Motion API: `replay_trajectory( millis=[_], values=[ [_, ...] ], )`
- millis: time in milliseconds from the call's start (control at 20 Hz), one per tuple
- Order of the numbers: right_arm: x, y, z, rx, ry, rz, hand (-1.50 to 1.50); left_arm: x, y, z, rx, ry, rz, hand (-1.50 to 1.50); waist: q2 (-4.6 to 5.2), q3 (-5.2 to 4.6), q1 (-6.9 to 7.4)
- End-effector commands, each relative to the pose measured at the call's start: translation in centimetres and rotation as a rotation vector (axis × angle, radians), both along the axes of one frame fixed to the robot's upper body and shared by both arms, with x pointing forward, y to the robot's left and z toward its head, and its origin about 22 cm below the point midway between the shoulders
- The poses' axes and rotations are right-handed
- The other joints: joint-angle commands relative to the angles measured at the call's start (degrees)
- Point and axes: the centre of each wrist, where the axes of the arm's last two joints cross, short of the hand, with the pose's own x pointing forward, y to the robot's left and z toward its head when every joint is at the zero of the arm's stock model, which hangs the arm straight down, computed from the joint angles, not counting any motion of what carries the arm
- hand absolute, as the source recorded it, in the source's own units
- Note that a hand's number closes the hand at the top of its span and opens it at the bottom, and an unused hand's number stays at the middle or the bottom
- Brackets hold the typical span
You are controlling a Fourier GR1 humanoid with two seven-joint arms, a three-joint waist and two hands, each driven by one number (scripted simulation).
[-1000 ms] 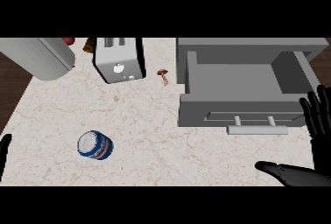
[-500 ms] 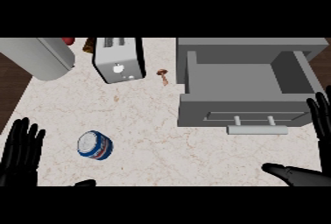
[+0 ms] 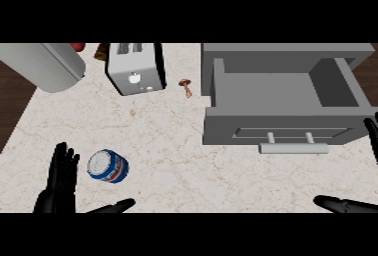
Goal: Pick up the can, place it into the drawer and close the drawer
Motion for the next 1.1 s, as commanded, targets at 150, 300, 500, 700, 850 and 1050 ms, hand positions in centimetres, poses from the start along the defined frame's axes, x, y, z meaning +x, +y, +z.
replay_trajectory(
  millis=[150, 300, 500, 700, 850, 1050],
  values=[
    [-2.4, -0.2, 0.1, -0.017, -0.004, -0.004, -1.5, 0.8, 0.1, -4.1, -0.005, 0.031, 0.049, -1.5, -0.01, -0.01, -0.12],
    [-1.5, 1.0, 2.3, -0.003, -0.006, -0.005, -1.5, -0.1, 3.2, -5.6, 0.002, 0.032, 0.086, -1.5, 0.0, -0.04, 0.09],
    [-1.6, 0.4, 1.0, 0.006, -0.021, -0.013, -1.5, 0.2, 1.7, -7.9, -0.025, 0.055, 0.083, -1.5, 0.0, -0.01, 0.01],
    [-0.2, -0.2, 2.2, -0.005, -0.016, -0.014, -1.5, 2.4, 2.1, -9.0, -0.016, 0.08, 0.091, -1.5, 0.04, -0.01, 0.0],
    [-1.3, -0.2, 2.2, -0.004, -0.005, -0.019, -1.5, 0.4, 2.6, -11.9, -0.017, 0.076, 0.084, -1.5, 0.02, -0.01, 0.01],
    [-1.4, -1.8, 0.9, -0.03, -0.013, -0.026, -1.5, 1.6, 3.1, -13.8, -0.058, 0.087, 0.106, -1.5, 0.04, -0.02, -0.15]
  ],
)
